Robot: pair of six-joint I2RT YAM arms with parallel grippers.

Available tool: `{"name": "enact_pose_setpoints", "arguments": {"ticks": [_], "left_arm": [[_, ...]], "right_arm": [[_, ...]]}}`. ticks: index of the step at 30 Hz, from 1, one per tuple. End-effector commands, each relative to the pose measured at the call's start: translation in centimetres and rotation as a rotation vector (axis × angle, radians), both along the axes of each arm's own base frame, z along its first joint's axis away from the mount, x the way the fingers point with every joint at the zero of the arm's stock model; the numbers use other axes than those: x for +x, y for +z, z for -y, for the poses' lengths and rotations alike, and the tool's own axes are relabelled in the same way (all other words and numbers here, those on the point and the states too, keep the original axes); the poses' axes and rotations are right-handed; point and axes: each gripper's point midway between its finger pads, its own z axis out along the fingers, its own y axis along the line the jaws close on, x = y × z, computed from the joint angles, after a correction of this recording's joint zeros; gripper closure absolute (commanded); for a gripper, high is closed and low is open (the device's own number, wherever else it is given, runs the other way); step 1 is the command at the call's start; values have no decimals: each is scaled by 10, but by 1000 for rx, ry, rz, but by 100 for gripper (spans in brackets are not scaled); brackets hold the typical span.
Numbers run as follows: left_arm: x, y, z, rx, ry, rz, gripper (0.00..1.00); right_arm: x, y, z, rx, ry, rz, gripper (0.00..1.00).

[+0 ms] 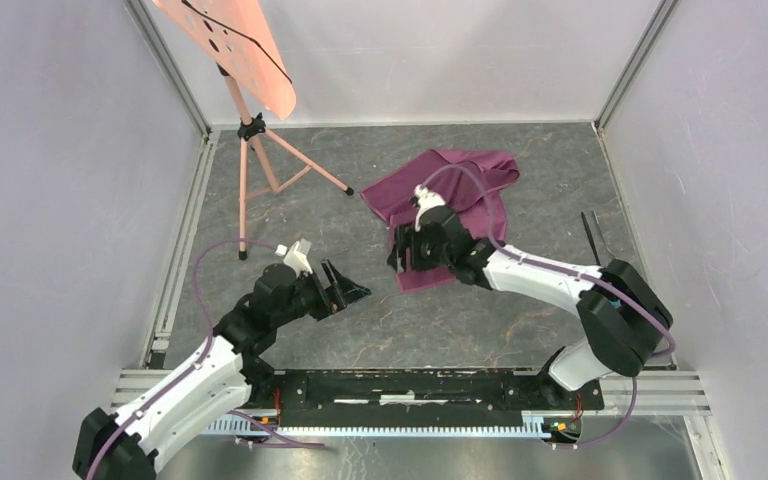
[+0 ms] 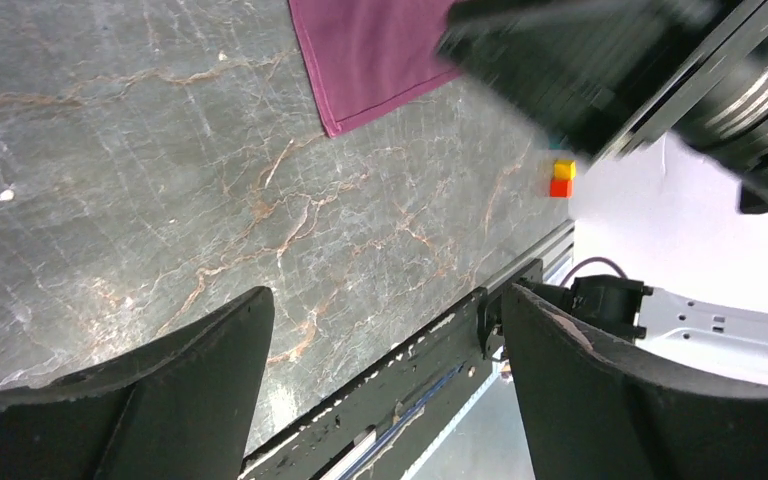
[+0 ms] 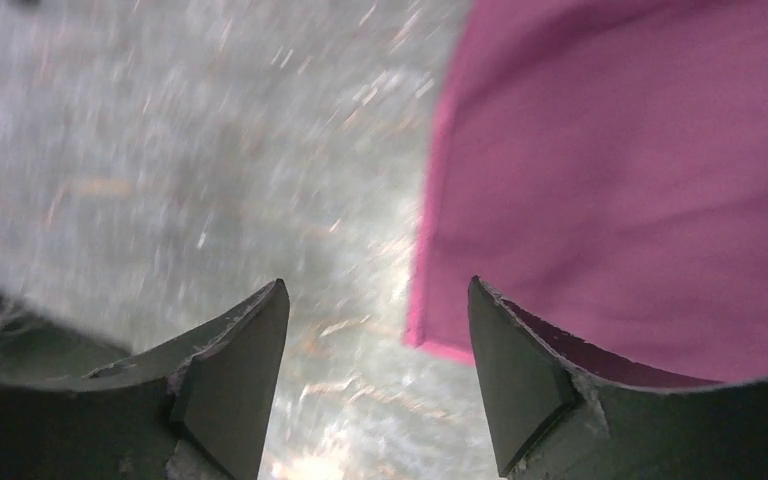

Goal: Fold the napkin into a case and place the utensils inside
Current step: Flatten out the crumpled napkin at the center of the board.

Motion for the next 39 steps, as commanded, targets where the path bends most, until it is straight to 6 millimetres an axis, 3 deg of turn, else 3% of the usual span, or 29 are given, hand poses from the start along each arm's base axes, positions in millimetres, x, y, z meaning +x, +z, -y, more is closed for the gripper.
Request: {"name": "enact_pose_setpoints", "arguments": {"ticks": [1, 3, 6, 9, 14, 17, 22, 27, 33, 39], "left_arm": [[12, -2, -6, -53, 135, -35, 9], [15, 0, -1, -40, 116, -49, 9], [22, 1, 11, -5, 57, -59, 9], [30, -3, 24, 11, 3, -79, 10], [41, -18, 60, 20, -158, -162, 26], [49, -23, 78, -17, -200, -203, 29], [67, -15, 109, -98, -241, -193, 33], [87, -26, 132, -91, -260, -219, 40], [106, -54, 143, -47, -236, -262, 42], [110, -86, 132, 42, -176, -305, 42]], "right_arm": [[59, 25, 79, -127, -430, 62, 27], [77, 24, 105, -113, -576, 41, 28], [102, 21, 119, -17, -673, -14, 31], [126, 18, 117, 43, -724, -42, 37], [159, 10, 110, 83, -774, -73, 43], [167, -1, 114, 77, -823, -90, 46], [175, -17, 128, 83, -893, -106, 50], [178, -34, 137, 73, -931, -132, 58], [186, -43, 139, 71, -926, -138, 59], [190, -41, 140, 77, -912, -138, 54]]}}
